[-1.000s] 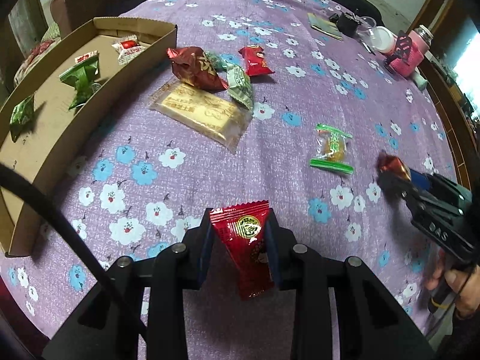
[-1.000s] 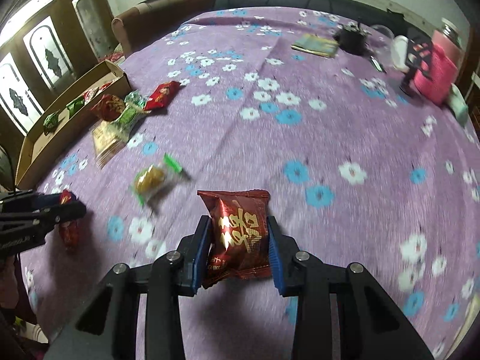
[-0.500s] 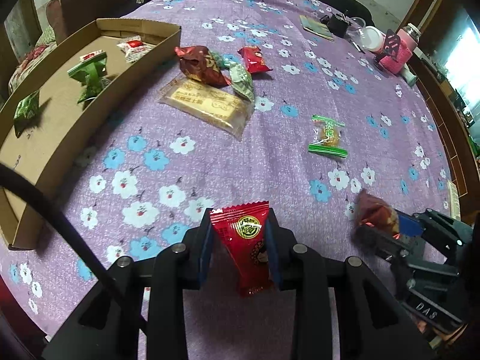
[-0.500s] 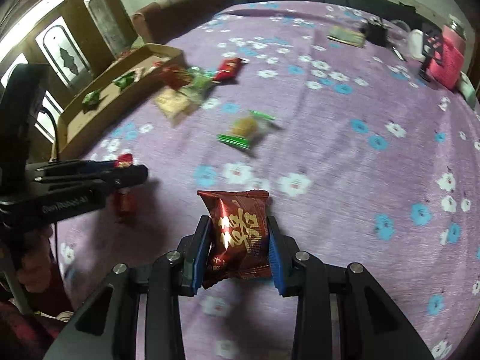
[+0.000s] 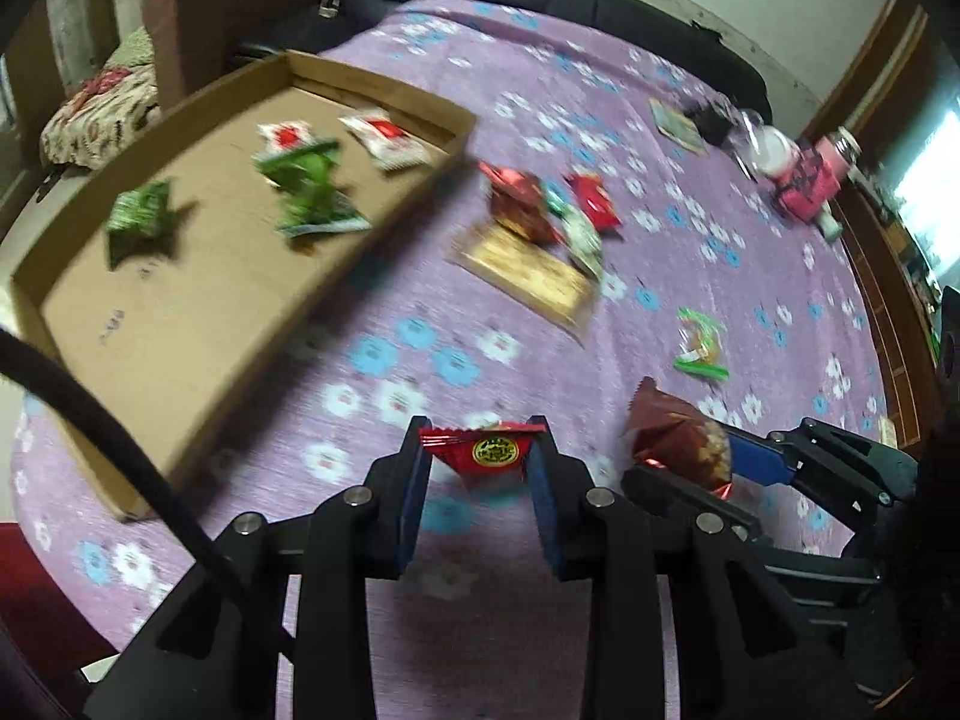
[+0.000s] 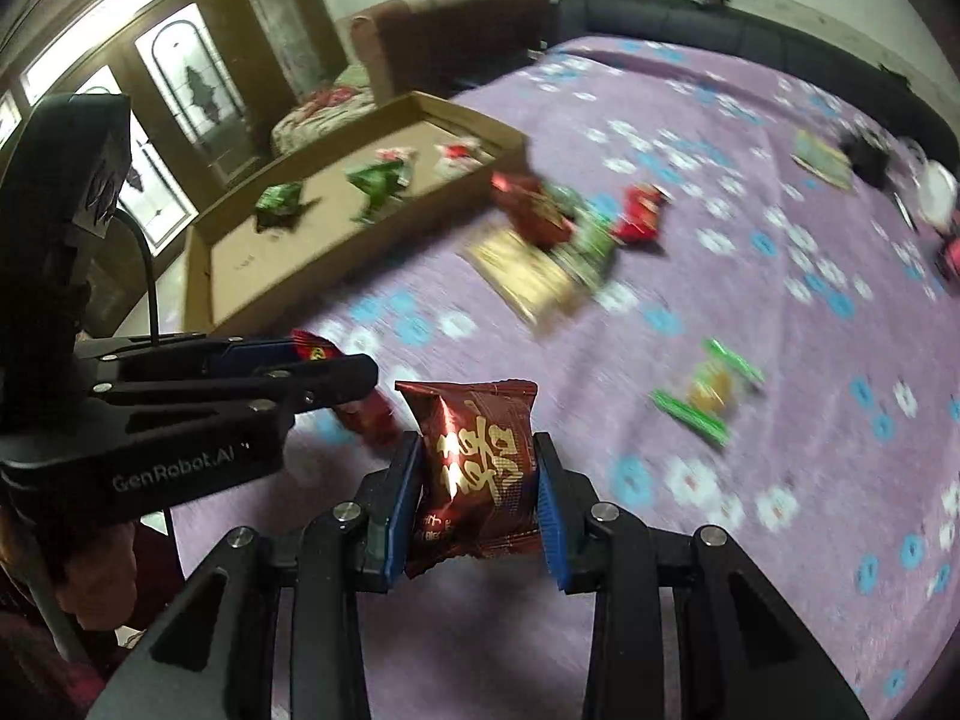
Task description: Organize snacks
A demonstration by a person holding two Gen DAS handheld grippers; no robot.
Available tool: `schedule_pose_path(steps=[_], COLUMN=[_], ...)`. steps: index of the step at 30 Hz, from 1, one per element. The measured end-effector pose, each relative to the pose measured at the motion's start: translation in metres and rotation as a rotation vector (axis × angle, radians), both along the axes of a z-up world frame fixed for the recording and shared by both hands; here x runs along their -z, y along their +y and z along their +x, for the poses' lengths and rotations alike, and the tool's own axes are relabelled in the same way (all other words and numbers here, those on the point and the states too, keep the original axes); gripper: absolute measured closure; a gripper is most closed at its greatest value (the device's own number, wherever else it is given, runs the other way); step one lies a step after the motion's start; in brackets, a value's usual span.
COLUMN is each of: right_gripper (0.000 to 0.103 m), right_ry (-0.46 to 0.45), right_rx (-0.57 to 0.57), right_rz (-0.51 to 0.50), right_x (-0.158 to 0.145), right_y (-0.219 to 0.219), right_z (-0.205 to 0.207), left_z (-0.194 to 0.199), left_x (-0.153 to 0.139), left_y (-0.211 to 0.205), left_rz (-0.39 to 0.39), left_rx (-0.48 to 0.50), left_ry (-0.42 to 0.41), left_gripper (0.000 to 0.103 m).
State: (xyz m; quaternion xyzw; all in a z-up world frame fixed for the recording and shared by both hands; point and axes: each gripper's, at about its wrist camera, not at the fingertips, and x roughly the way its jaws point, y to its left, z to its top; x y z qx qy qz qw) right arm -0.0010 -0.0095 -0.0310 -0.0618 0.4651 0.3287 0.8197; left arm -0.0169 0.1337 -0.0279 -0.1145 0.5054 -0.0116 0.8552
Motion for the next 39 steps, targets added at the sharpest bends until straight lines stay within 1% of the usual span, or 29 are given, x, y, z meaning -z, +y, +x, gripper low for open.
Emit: schedule_pose_path(steps=[6,9,12,16,18,20,22,24,27,28,30,31,32,33,34,37,39], right_gripper=[0.068,0.068,0.068,0.068,0.068,0.068,0.068,0.068,0.068,0.068,0.068,0.068,0.068,0.068,0.068,0.068,0.068], right_ry=[-0.040,-0.060,-0.084,-0.100,-0.122,-0.119,-0.121,-0.101,-0.066,-0.050,-0.023,-0.004,0.016,0.029,0.037,0.067,0.080], right_rx=[-0.079,-0.114,-0.142,-0.172,-0.182,-0.179,-0.169,-0.145,-0.101,-0.076,-0.041,-0.015,0.006,0.022,0.047,0.102,0.117], right_rz=[0.016,0.024,0.029,0.060,0.059,0.070,0.072,0.076,0.057,0.046,0.015,0.007,0.004,0.001,0.001,0.017,0.028], right_x=[-0.016,-0.023,-0.030,-0.042,-0.049,-0.053,-0.051,-0.045,-0.031,-0.023,-0.008,0.000,0.006,0.011,0.015,0.022,0.022], right_y=[0.046,0.068,0.089,0.110,0.120,0.121,0.114,0.098,0.066,0.051,0.027,0.013,0.001,-0.009,-0.021,-0.046,-0.057], right_z=[0.010,0.017,0.023,0.033,0.038,0.044,0.047,0.048,0.044,0.041,0.036,0.033,0.031,0.031,0.029,0.026,0.025], left_z=[0.002,0.006,0.011,0.017,0.020,0.023,0.024,0.022,0.021,0.021,0.023,0.028,0.034,0.038,0.043,0.056,0.068], left_x=[-0.016,-0.021,-0.027,-0.039,-0.045,-0.049,-0.049,-0.045,-0.032,-0.027,-0.016,-0.009,0.000,0.007,0.014,0.024,0.033], left_y=[0.039,0.055,0.073,0.099,0.110,0.117,0.113,0.103,0.079,0.069,0.049,0.039,0.029,0.024,0.015,0.002,0.004], left_rz=[0.013,0.022,0.032,0.015,0.009,-0.018,-0.005,0.020,-0.003,0.008,0.052,0.076,0.086,0.083,0.098,0.173,0.156], left_rx=[-0.078,-0.109,-0.148,-0.190,-0.203,-0.183,-0.148,-0.119,-0.077,-0.078,-0.098,-0.115,-0.133,-0.142,-0.163,-0.243,-0.305], left_ry=[-0.044,-0.053,-0.064,-0.083,-0.087,-0.080,-0.056,-0.042,0.000,0.011,0.028,0.055,0.096,0.125,0.152,0.170,0.211], left_gripper=[0.070,0.069,0.072,0.072,0.072,0.073,0.073,0.072,0.070,0.070,0.070,0.070,0.070,0.070,0.070,0.069,0.058])
